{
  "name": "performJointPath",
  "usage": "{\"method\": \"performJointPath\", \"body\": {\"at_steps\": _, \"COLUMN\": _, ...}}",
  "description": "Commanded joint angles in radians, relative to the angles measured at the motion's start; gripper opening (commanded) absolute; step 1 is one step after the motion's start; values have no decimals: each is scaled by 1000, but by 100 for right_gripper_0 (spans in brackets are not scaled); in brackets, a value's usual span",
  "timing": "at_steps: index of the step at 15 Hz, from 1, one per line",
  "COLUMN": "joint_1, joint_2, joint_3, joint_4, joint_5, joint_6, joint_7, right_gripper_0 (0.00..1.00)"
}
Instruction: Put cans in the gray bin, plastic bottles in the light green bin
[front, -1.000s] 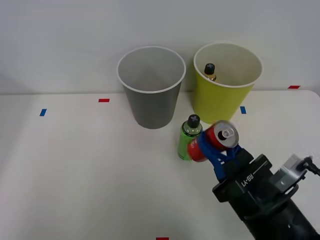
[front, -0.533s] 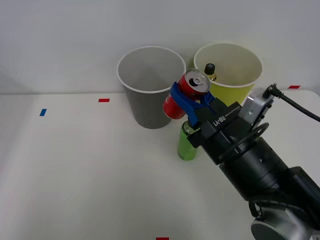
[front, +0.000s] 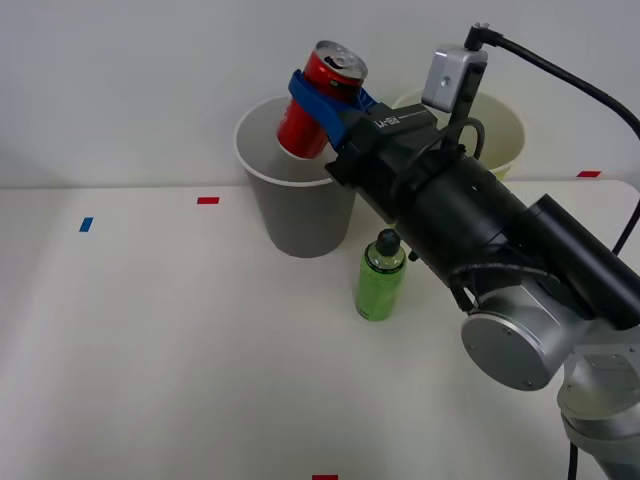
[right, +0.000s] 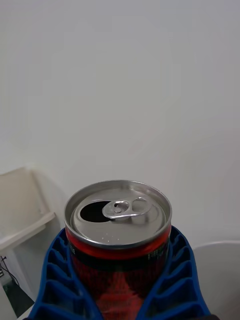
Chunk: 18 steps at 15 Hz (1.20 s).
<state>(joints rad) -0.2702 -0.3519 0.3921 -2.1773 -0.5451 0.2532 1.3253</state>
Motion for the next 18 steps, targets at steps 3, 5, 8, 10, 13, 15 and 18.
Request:
{"method": "performJointPath", "body": {"at_steps": 3, "joint_1": -196, "joint_2": 123, "joint_3": -2, "joint_4": 261, "joint_5": 30, "joint_6": -2, "joint_7": 22, "right_gripper_0": 0}}
{"method": "performJointPath", "body": {"at_steps": 5, "joint_1": -257, "joint_2": 160, "joint_3": -2, "joint_4": 352, "joint_5": 47, "joint_6": 0, "joint_7": 37, "right_gripper_0": 0}}
{"method": "performJointPath", "body": {"at_steps": 8, "joint_1": -342, "joint_2": 191, "joint_3": -2, "joint_4": 484, "joint_5": 79, "joint_6": -2, "joint_7": 65, "right_gripper_0": 0}}
{"method": "performJointPath", "body": {"at_steps": 10, "joint_1": -362, "joint_2": 192, "joint_3": -9, "joint_4": 519, "joint_5": 93, "joint_6": -2, "joint_7": 78, "right_gripper_0": 0}}
{"method": "performJointPath", "body": {"at_steps": 13, "joint_1": -369, "joint_2": 194, "joint_3": -6, "joint_4": 547, "joint_5": 114, "joint_6": -2, "joint_7": 101, "right_gripper_0": 0}}
{"method": "performJointPath", "body": {"at_steps": 15, "joint_1": -379, "joint_2": 192, "joint_3": -6, "joint_4": 570, "joint_5": 120, "joint_6": -2, "joint_7": 115, "right_gripper_0": 0}}
{"method": "performJointPath", "body": {"at_steps": 18, "joint_1": -379, "joint_2": 189, "joint_3": -10, "joint_4": 571, "joint_5": 126, "joint_6": 14, "joint_7": 124, "right_gripper_0": 0}}
